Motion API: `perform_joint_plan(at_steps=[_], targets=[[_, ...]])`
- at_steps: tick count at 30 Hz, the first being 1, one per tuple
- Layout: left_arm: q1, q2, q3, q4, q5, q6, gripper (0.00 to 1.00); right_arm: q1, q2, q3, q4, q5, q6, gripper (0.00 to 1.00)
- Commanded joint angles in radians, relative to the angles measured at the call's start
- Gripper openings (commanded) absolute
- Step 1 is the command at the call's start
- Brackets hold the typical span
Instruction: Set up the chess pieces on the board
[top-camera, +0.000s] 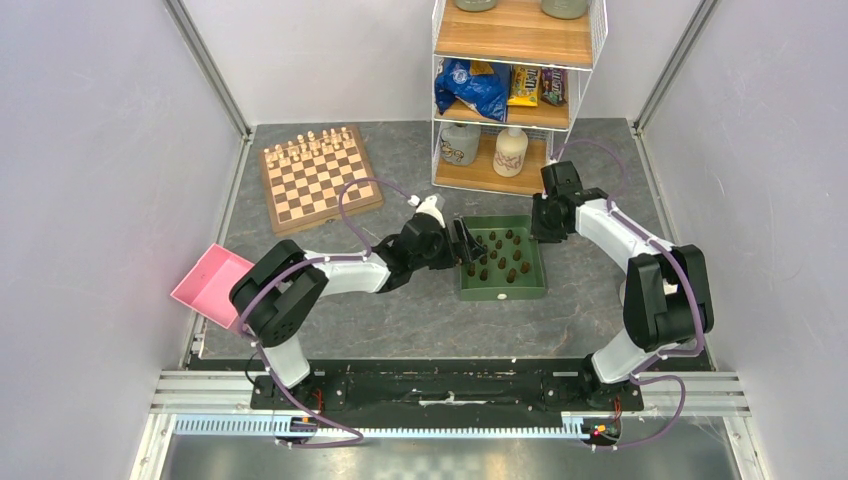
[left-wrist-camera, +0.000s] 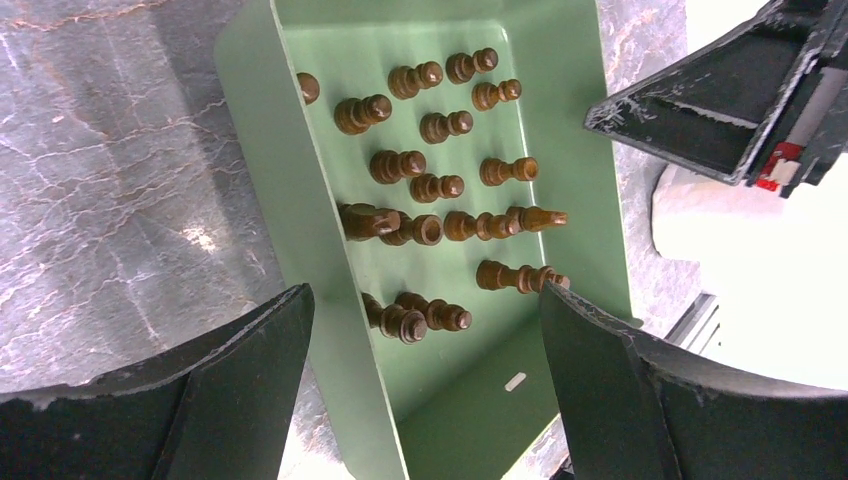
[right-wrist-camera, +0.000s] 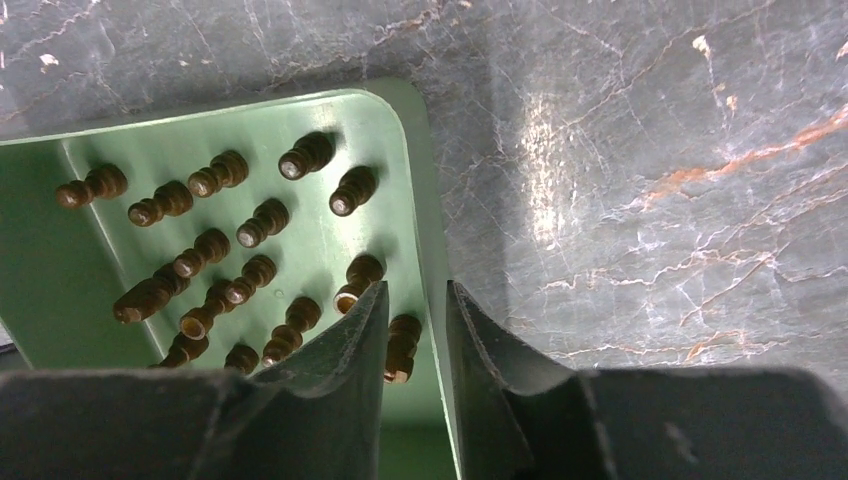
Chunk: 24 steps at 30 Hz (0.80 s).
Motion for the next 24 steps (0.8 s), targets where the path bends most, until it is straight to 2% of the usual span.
perform_joint_plan(at_steps=[1,5,13,18,24], targets=[[-0.004,-0.049,0.027,-0.026,-0.055,0.031,0.9,-0.002,-0.001,0.066,-0.017,-0.01,-0.004,0.38],[-0.002,-0.091,0.024,-0.088,-0.115,0.071,0.92,-0.002,-0.02,0.096,-0.041,-0.003,-0.002,0.49],[0.051,-0.272,0.021,-0.284,-0.284,0.21,0.99,0.008,-0.119,0.172,-0.086,-0.023,0.005,0.61],[0.246,-0.419,-0.01,-0.403,-0.299,0.256,1.0,0.131,-0.113,0.223,0.007,-0.127,0.088,0.62],[0.54,-0.532,-0.028,-0.494,-0.26,0.313,1.0,0.312,0.073,0.369,0.098,-0.136,0.158,0.61]])
